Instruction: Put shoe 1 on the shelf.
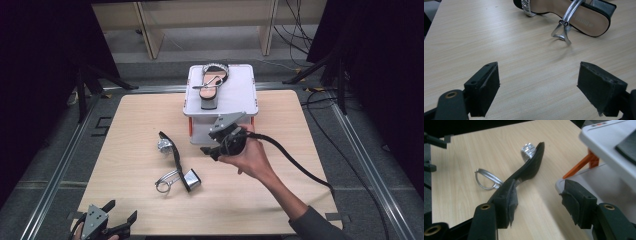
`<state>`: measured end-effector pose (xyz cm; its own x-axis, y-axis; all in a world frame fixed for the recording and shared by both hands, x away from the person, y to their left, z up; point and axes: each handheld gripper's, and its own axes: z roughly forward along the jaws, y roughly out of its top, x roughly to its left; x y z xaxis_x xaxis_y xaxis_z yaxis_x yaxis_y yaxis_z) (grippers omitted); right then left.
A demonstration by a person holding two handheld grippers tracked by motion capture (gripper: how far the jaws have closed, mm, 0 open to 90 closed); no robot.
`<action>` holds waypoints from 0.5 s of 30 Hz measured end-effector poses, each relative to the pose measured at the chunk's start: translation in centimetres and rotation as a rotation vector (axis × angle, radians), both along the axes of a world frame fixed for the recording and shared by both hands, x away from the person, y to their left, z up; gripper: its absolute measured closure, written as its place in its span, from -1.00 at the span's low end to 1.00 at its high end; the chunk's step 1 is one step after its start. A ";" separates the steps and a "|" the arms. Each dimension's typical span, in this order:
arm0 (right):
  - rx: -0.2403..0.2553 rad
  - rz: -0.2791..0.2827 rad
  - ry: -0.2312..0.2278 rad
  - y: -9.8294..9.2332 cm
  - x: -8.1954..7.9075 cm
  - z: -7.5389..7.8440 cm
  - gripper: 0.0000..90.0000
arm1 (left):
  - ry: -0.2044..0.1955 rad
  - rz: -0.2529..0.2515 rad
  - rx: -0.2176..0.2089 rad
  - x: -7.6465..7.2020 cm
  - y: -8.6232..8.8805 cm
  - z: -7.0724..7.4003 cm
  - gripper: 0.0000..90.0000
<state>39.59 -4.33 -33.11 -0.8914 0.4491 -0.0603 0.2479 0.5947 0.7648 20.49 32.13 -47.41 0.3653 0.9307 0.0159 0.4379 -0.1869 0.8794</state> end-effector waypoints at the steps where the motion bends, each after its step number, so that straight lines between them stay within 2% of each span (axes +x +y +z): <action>1: -0.010 0.014 -0.002 0.8 -0.8 -0.9 -0.01 | 0.000 0.001 0.002 0.0 0.0 0.0 -0.62; 2: -0.010 0.014 -0.002 0.8 -0.8 -0.9 -0.01 | 0.000 0.001 0.002 0.0 0.0 0.0 -0.62; 7: -0.020 0.059 0.041 2.8 -1.9 -3.2 -0.01 | -0.003 0.001 0.003 0.0 0.0 0.0 -0.62; 8: -0.018 0.070 0.027 3.0 -1.9 -3.6 -0.02 | -0.004 0.001 0.002 0.0 0.0 0.0 -0.62; 10: -0.042 0.066 0.052 3.8 -2.3 -4.7 -0.03 | 0.001 -0.001 0.004 0.0 0.0 0.0 -0.62; 14: -0.048 0.067 0.066 4.6 -2.6 -5.9 -0.04 | -0.001 0.000 0.003 0.0 0.0 0.0 -0.62; 15: -0.052 0.075 0.073 5.2 -2.9 -6.8 -0.06 | -0.002 0.000 -0.007 0.0 -0.1 -0.1 -0.62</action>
